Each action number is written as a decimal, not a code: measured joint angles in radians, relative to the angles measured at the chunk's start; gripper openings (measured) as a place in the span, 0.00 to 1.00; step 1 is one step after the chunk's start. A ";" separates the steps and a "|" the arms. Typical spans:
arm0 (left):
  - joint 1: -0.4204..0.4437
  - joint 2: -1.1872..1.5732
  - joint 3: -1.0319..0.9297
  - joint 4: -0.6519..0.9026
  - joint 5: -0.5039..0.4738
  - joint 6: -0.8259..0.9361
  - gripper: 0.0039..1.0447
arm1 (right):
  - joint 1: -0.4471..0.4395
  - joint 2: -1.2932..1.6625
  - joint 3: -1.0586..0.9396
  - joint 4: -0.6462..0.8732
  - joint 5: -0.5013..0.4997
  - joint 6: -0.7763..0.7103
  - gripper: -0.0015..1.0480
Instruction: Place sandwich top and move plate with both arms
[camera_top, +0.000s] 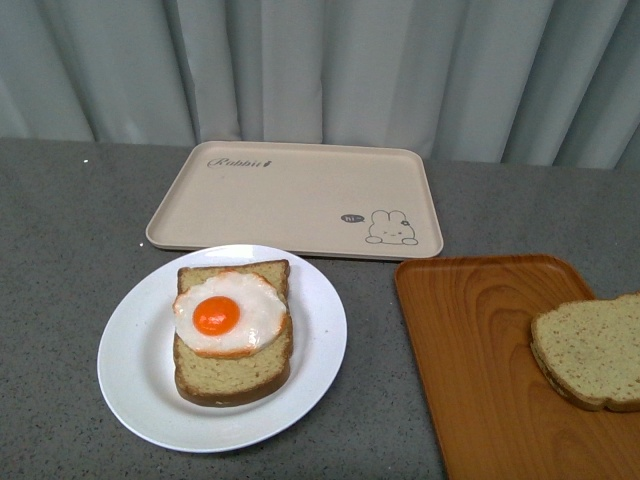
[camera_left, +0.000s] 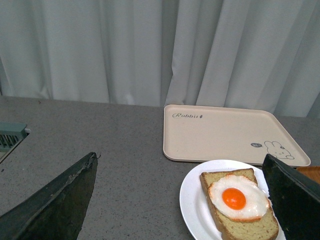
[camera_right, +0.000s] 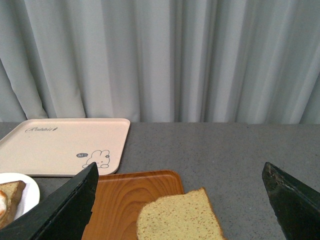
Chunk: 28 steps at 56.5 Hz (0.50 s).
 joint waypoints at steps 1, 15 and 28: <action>0.000 0.000 0.000 0.000 0.000 0.000 0.94 | 0.000 0.000 0.000 0.000 0.000 0.000 0.91; 0.000 0.000 0.000 0.000 0.000 0.000 0.94 | 0.000 0.000 0.000 0.000 0.000 0.000 0.91; 0.000 0.000 0.000 0.000 0.000 0.000 0.94 | 0.000 0.000 0.000 0.000 0.000 0.000 0.91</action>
